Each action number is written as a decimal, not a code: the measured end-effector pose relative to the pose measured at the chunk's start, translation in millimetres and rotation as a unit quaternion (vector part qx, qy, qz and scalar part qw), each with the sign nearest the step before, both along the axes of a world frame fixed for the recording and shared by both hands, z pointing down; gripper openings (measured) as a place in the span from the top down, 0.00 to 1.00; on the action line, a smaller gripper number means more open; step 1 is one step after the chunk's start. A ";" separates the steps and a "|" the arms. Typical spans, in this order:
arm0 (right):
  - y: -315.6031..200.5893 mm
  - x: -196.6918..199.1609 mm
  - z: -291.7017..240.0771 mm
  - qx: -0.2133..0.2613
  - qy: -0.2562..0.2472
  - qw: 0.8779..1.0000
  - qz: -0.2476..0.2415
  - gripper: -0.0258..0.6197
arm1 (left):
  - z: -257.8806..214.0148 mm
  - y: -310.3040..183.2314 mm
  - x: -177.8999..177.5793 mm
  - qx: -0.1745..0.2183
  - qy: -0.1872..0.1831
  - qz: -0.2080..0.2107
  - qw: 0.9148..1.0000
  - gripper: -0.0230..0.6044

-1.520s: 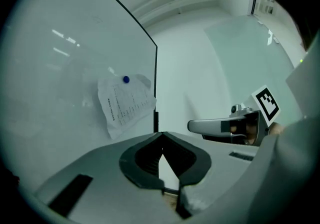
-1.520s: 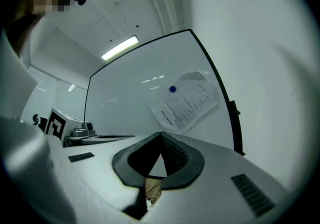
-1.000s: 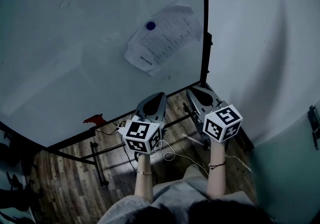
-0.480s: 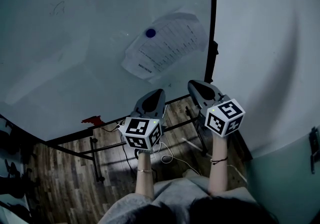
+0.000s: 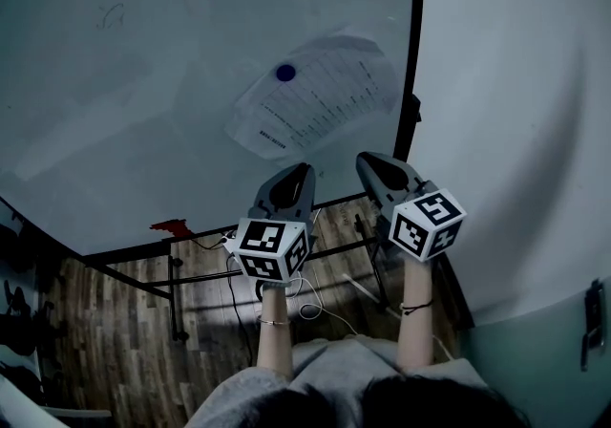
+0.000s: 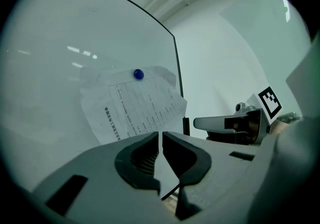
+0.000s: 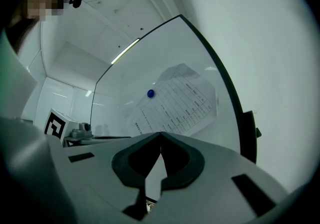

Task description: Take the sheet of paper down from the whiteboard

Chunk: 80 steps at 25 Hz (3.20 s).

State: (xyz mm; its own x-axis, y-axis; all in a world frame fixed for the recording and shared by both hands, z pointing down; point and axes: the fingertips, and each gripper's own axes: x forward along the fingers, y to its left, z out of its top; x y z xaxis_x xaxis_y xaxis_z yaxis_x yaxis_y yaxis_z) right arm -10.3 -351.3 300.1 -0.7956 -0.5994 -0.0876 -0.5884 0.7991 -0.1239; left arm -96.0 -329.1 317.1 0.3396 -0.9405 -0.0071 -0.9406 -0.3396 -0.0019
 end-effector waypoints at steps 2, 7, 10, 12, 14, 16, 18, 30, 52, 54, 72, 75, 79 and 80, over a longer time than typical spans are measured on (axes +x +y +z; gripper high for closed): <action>-8.5 5.1 1.1 -0.003 -0.005 1.000 0.006 0.96 | 1.2 -4.5 4.3 -0.002 -0.008 -0.001 1.000 0.95; -23.6 5.6 0.8 -0.011 -0.024 0.999 0.018 0.96 | -6.9 -15.0 -4.7 0.005 -0.034 -0.021 0.999 0.95; -33.3 0.9 0.1 -0.019 -0.034 0.999 0.024 0.96 | -21.4 -22.9 -15.0 0.021 -0.038 -0.037 0.998 0.95; -38.8 -1.7 -0.8 -0.025 -0.039 0.999 0.026 0.96 | -30.4 -28.5 -18.2 0.027 -0.051 -0.042 0.997 0.95; -44.6 -1.0 -1.8 -0.028 -0.049 0.998 0.029 0.96 | -36.7 -34.7 -16.0 0.027 -0.069 -0.037 0.997 0.94; -48.5 -2.8 0.2 -0.034 -0.055 0.998 0.026 0.96 | -41.7 -39.8 -15.1 0.028 -0.085 -0.034 0.995 0.93; -51.6 -4.3 3.3 -0.040 -0.054 0.997 0.025 0.96 | -47.7 -42.5 -16.3 0.036 -0.092 -0.037 0.994 0.93; -76.6 5.1 8.2 -0.057 -0.071 0.995 0.041 0.87 | -92.7 -54.7 -29.8 0.091 -0.125 -0.068 0.986 0.84; -100.9 1.2 -0.7 -0.066 -0.115 0.991 0.025 0.77 | -137.3 -74.1 -19.8 0.146 -0.260 -0.155 0.942 0.76; -101.1 -0.5 -2.0 -0.066 -0.117 0.991 0.020 0.77 | -136.6 -76.5 -18.8 0.149 -0.264 -0.157 0.940 0.76; -100.4 -5.1 -11.1 -0.050 -0.131 0.990 0.024 0.96 | -136.3 -79.6 -22.6 0.153 -0.301 -0.198 0.920 0.77; -99.4 -1.5 -12.6 -0.042 -0.132 0.990 0.029 0.96 | -135.9 -79.0 -22.6 0.153 -0.299 -0.196 0.921 0.77; -97.6 0.3 -12.5 -0.043 -0.129 0.990 0.027 0.96 | -136.7 -78.4 -22.6 0.155 -0.295 -0.197 0.922 0.77; -97.3 -0.5 -11.9 -0.045 -0.127 0.991 0.026 0.96 | -137.2 -78.4 -22.9 0.156 -0.294 -0.197 0.922 0.77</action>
State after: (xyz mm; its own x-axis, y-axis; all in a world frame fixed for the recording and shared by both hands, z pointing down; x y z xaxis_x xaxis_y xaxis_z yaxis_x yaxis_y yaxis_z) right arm -10.9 -448.6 288.2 -0.7221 -0.6539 -0.2259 -0.5696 0.7472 -0.3425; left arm -118.9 -407.5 179.8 0.0038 -0.9752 -0.2214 -0.7966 0.1309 -0.5901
